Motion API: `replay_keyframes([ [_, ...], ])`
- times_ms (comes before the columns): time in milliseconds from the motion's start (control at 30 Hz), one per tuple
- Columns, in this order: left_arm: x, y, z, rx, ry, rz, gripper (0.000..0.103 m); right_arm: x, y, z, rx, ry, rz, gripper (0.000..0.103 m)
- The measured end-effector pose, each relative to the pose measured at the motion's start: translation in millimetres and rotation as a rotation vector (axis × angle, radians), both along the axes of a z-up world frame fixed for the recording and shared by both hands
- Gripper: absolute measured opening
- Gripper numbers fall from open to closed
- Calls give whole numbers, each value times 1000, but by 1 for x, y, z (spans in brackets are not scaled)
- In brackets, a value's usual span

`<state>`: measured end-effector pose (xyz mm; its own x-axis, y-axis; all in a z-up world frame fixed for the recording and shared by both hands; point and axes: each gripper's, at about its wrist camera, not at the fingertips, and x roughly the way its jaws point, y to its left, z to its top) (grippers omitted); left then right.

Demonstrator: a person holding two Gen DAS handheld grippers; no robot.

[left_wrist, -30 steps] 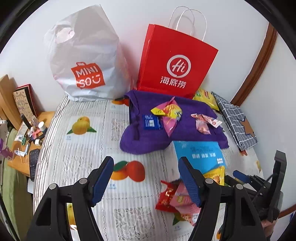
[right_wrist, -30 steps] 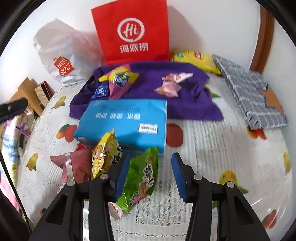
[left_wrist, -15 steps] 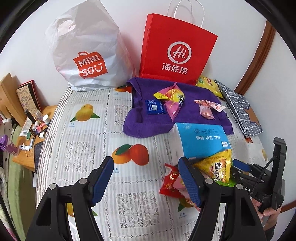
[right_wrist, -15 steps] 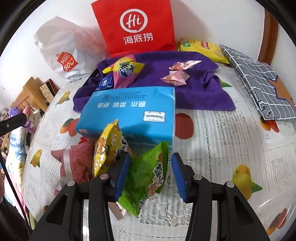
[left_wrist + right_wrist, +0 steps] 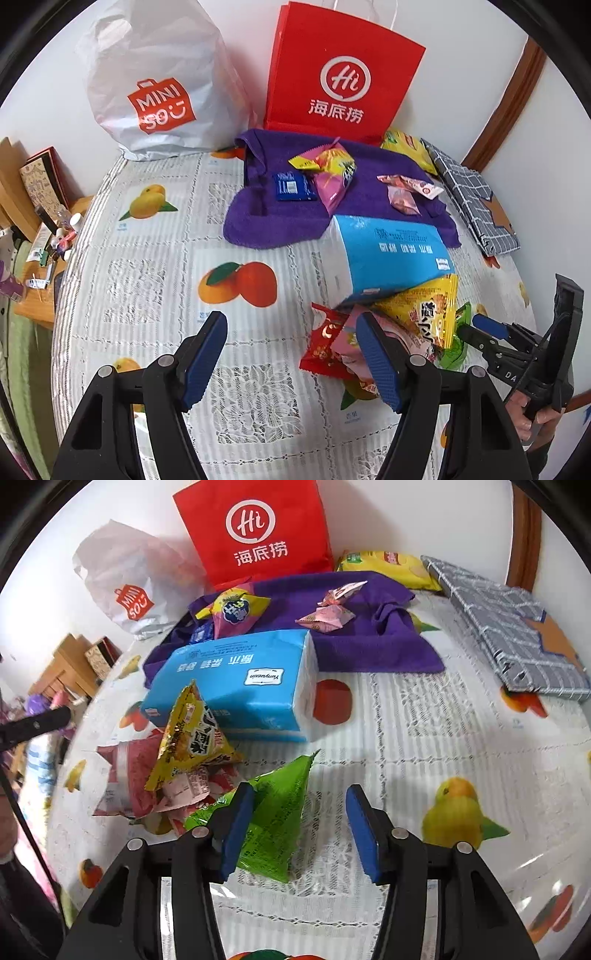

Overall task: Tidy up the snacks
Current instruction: 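Move both tools back to the snack pile beside the blue tissue pack, then grasp the pink snack bag with the left tool while the right tool grasps the green packet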

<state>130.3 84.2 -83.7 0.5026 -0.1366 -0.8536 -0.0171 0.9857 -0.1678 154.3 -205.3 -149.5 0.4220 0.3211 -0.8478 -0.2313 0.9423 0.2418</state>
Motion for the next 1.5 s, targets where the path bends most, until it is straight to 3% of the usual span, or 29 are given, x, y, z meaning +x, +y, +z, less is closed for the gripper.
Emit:
replay_keyframes([
  [400, -1, -5, -7, -22, 9, -11, 70, 13, 20, -22, 128, 63, 39, 58],
  [500, -3, -9, -8, -42, 7, -29, 70, 13, 29, -29, 85, 83, 67, 55],
  [667, -5, -26, -13, -62, 8, -72, 70, 4, 20, -18, 81, 8, 52, 45],
  [867, -1, -53, -28, -78, 49, -120, 72, -4, -9, -5, 41, -44, 0, 45],
  [1133, 11, -75, -54, -64, 142, -110, 76, -18, -36, -6, -28, -63, -24, 45],
  [1233, 13, -77, -62, -76, 157, -93, 70, -21, -41, -8, -48, -68, -26, 45],
  [1267, 13, -77, -63, -85, 153, -86, 61, -22, -41, -8, -52, -69, -27, 45],
  [1500, 6, -72, -49, -81, 118, -102, 58, -23, -44, -2, -76, -93, -32, 45],
])
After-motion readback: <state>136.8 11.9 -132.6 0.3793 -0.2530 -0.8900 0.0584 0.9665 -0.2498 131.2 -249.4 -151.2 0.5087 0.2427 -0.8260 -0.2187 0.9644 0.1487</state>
